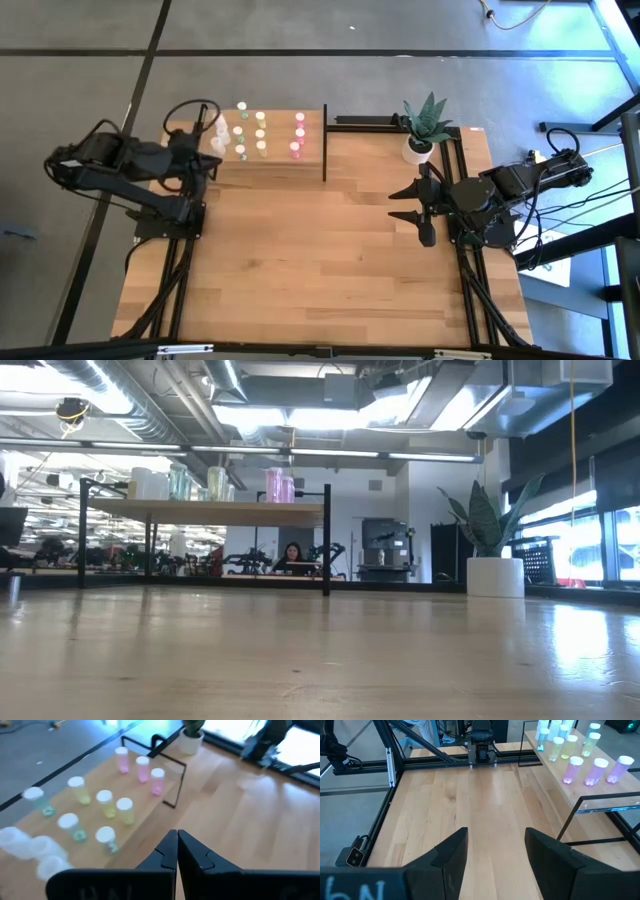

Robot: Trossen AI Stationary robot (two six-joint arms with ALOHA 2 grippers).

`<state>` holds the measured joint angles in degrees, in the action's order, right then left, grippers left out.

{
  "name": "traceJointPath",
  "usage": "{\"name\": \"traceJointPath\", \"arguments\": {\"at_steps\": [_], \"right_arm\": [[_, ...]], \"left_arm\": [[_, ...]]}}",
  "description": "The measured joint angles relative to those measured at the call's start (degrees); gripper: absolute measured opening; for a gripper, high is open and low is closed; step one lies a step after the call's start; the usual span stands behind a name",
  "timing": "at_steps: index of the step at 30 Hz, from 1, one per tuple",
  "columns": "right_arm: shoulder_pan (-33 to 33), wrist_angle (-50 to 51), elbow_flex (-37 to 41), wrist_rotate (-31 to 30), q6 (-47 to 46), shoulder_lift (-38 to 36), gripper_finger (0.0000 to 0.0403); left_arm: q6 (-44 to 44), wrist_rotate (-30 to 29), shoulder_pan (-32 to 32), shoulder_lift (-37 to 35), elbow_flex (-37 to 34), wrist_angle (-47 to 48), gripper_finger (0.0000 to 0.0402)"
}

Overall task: Pick and place medicine bottles onto shelf by color
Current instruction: Return to Home Position

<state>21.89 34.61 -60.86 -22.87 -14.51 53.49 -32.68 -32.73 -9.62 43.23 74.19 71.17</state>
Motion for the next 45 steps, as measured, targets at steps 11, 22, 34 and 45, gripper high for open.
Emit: {"name": "traceJointPath", "arguments": {"at_steps": [11,22,34,45], "right_arm": [[0.0,0.0,0.0,0.0,-0.2,0.0,0.0198],[0.0,-3.9,0.0,0.0,-4.5,0.4,0.0198],[0.0,1.5,0.0,0.0,-1.9,-6.4,0.0054],[0.0,6.0,1.7,0.0,-0.2,-18.3,0.0005]], "left_arm": [[4.7,2.4,-3.8,-20.8,-22.7,-25.5,0.0],[13.5,5.3,-4.2,-35.6,-40.3,-48.5,0.0],[12.5,5.2,-4.2,-42.8,-54.7,-57.3,0.0],[13.8,6.3,-4.2,-43.1,-64.5,-68.9,0.0]]}}
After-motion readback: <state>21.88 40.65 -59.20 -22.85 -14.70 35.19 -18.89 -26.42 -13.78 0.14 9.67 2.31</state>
